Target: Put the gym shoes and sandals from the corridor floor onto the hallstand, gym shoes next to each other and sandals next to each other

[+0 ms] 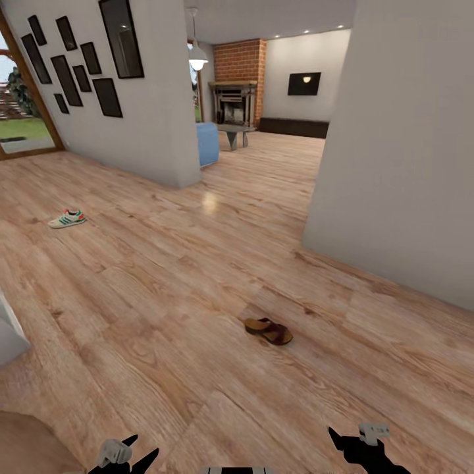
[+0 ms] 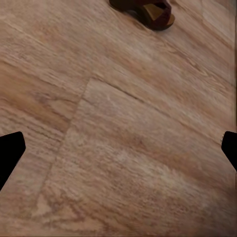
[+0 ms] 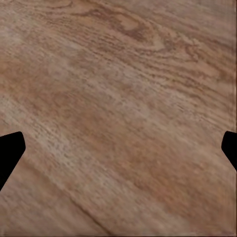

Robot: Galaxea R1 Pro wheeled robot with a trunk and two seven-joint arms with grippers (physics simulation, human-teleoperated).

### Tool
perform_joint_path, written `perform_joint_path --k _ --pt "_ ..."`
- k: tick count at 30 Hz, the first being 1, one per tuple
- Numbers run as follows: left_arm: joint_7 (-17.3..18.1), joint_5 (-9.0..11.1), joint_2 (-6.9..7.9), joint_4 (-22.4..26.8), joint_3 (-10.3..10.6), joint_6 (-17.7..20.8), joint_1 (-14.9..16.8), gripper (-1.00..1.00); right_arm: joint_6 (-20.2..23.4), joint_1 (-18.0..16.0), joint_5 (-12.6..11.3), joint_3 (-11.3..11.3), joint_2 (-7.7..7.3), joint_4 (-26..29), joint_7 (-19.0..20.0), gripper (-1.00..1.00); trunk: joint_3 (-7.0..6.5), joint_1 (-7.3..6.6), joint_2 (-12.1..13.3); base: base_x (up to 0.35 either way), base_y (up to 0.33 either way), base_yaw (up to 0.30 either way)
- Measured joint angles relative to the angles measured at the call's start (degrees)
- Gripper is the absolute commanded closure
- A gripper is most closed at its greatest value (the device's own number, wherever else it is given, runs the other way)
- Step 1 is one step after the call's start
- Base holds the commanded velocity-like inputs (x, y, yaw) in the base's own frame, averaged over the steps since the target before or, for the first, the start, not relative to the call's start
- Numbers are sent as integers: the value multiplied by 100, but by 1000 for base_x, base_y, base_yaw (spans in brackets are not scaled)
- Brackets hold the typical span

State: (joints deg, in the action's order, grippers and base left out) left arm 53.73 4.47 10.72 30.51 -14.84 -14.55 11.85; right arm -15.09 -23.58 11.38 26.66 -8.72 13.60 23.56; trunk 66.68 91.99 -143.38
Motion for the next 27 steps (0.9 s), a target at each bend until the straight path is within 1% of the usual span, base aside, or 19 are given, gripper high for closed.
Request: perform_joint_path --k 27 --pt "0 0 8 2 0 0 0 -100 0 0 0 0 0 0 0 -100 -35 0 0 6 11 -290"
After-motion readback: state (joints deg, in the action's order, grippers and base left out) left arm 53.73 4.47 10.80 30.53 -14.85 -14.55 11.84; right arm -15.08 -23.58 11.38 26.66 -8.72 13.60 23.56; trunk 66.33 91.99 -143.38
